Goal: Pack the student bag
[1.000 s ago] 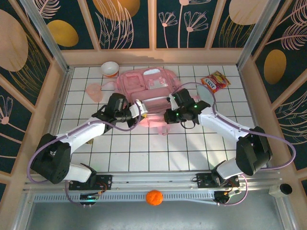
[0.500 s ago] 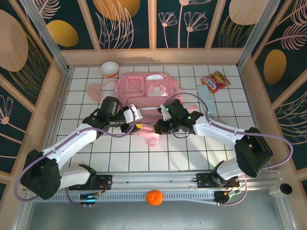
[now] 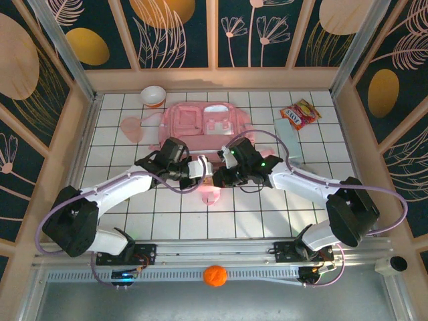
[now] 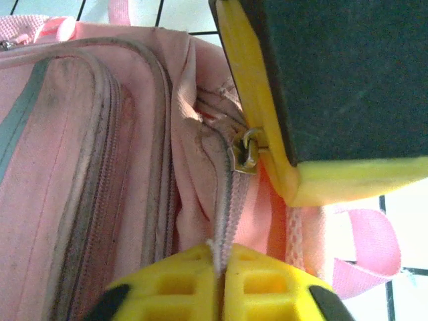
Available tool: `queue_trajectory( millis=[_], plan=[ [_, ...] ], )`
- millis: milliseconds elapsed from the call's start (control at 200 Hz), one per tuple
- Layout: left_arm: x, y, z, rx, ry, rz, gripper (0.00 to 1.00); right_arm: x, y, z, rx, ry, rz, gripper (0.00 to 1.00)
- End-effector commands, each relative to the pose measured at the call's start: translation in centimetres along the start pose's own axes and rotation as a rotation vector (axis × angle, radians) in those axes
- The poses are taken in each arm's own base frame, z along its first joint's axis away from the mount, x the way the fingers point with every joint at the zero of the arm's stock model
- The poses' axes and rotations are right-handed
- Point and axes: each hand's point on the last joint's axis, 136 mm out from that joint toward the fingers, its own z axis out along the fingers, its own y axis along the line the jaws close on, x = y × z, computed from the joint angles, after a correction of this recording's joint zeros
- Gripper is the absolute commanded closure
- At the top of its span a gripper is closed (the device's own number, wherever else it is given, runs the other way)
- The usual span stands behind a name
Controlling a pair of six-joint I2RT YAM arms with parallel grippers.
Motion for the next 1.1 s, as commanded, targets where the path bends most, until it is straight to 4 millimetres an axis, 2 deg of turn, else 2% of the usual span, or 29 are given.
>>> queue_trajectory(
  millis=[0, 130, 215, 280, 435, 646, 761, 881, 971, 1096],
  plan=[
    [1.0, 1.4, -0.1, -0.079, 0.053, 0.065, 1.0, -0.3, 1.1, -1.5, -0.042, -0.007, -0.04, 1.0],
    [3.4, 1.7, -1.3, -0.114, 0.109, 0.065, 1.0, 0.2, -1.9, -3.3, 0.0, -0.013, 0.007, 1.0],
    [4.1, 2.2, -2.6, -0.159, 0.133, 0.066, 1.0, 0.8, -4.4, -4.3, 0.082, 0.008, 0.02, 1.0],
    [4.6, 2.1, -3.1, -0.171, 0.163, 0.073, 1.0, 1.4, -5.6, -4.5, 0.111, 0.035, 0.021, 1.0],
    [5.4, 1.5, -3.5, -0.173, 0.185, 0.071, 1.0, 1.1, -4.7, -4.1, 0.056, 0.048, 0.002, 1.0],
    [6.7, 2.1, -4.0, -0.215, 0.258, 0.066, 1.0, 0.3, -3.8, -4.4, 0.021, 0.005, -0.011, 1.0],
    [6.7, 2.5, -4.2, -0.238, 0.263, 0.057, 1.0, 0.6, -4.9, -4.6, 0.086, 0.004, 0.001, 1.0],
    [5.7, 2.3, -4.0, -0.207, 0.221, 0.026, 1.0, 1.0, -5.8, -4.7, 0.141, 0.018, 0.005, 1.0],
    [6.0, 2.4, -3.9, -0.214, 0.235, 0.013, 1.0, 0.9, -6.0, -5.0, 0.155, -0.004, 0.002, 1.0],
    [6.3, 2.7, -4.2, -0.24, 0.251, 0.003, 1.0, 1.0, -8.3, -5.3, 0.221, -0.039, 0.059, 1.0]
  ],
)
